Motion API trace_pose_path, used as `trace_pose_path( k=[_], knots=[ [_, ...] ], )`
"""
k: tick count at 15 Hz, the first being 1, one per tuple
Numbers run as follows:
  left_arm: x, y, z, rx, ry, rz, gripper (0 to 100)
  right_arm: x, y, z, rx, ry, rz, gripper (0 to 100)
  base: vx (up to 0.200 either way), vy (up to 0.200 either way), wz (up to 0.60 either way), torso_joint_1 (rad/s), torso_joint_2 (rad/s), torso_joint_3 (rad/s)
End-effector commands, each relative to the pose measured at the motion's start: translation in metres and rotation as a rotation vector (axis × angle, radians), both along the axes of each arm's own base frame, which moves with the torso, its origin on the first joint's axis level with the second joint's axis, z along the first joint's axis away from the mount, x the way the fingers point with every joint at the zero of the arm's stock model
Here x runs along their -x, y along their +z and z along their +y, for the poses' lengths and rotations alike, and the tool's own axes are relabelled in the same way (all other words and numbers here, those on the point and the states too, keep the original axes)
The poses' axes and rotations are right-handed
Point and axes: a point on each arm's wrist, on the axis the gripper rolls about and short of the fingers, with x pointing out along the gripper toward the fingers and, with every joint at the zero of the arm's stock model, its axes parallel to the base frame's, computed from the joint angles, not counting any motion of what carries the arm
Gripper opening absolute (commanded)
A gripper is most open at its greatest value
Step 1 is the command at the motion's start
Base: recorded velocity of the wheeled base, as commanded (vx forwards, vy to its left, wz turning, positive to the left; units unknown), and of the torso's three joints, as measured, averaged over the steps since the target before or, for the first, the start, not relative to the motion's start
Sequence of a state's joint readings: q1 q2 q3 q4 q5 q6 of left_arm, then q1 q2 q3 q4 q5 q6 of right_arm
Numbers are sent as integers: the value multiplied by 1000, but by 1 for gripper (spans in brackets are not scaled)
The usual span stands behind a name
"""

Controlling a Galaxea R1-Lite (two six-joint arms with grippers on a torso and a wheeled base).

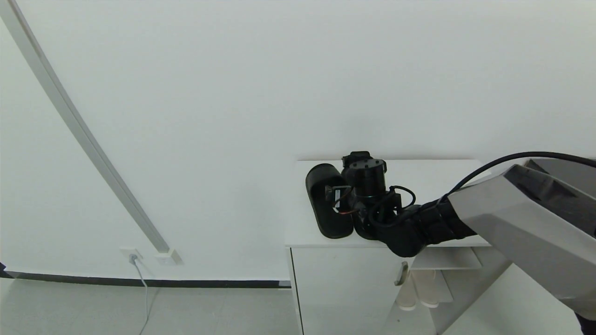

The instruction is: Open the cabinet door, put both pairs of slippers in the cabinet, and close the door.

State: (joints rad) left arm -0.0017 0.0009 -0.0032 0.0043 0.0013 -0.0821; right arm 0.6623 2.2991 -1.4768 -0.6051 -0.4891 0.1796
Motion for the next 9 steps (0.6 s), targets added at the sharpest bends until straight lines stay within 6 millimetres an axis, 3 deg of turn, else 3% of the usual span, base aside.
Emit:
trace_pose_path(
  k=[1,8,9],
  knots=[
    [0,0,0,1,0,1,0,-15,-11,3,4,-12,-6,100,0,0,0,0,0,0],
    [0,0,0,1,0,1,0,-28,-18,7,13,-18,-22,100,0,0,0,0,0,0],
    [0,0,0,1,0,0,0,-28,-18,7,12,-18,-23,0,0,0,0,0,0,0]
  ],
)
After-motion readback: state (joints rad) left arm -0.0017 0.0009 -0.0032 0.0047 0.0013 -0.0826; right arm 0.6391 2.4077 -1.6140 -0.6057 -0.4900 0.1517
